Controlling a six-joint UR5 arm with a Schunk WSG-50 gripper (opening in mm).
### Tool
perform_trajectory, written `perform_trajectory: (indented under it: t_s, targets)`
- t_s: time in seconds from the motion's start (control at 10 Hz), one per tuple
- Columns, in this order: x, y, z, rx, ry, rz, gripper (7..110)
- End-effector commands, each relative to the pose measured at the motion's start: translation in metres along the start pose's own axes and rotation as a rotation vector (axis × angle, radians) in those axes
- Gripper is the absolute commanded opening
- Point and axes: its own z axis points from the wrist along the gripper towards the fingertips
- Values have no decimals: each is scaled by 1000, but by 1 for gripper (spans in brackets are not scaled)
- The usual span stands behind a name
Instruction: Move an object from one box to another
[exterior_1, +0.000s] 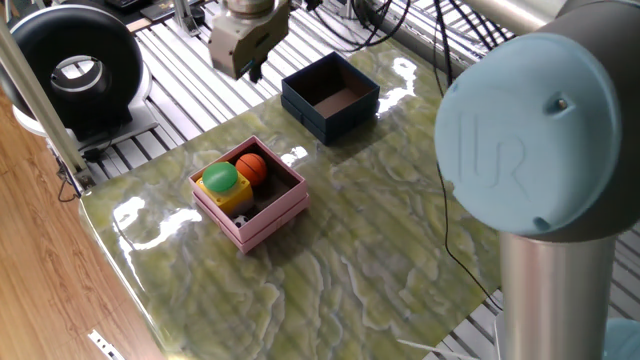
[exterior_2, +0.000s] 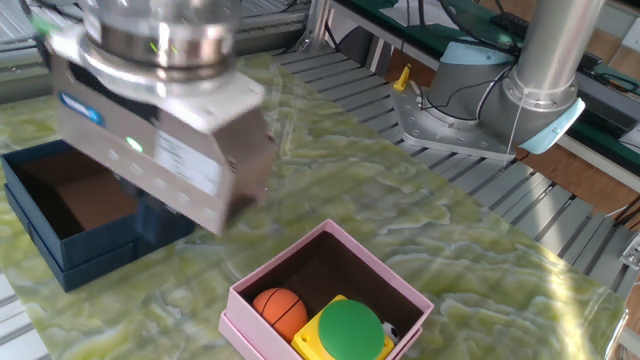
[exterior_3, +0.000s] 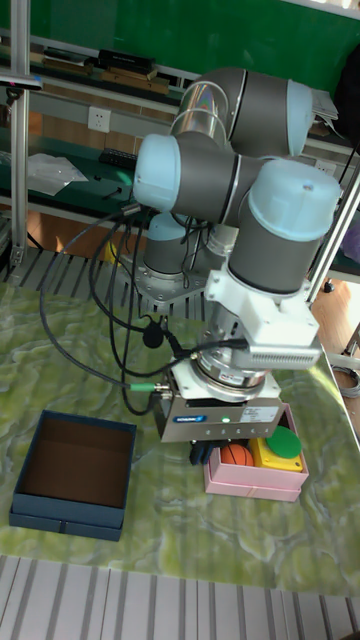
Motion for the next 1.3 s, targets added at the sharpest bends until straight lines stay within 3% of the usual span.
perform_trajectory:
  t_s: [0.0,0.1,0.3,0.4,0.6,1.0,1.2]
  targets:
    - [-16,-36,-14,81,-125,51,7]
    - [-25,-29,-16,48,-170,98,7]
    - [-17,-13,-14,-21,-129,115,7]
    - [-15,-11,-14,-26,-119,99,7]
    - [-28,-21,-15,11,-173,83,7]
    - [-14,-25,-14,29,-119,106,7]
    - [-14,-8,-14,-43,-114,163,7]
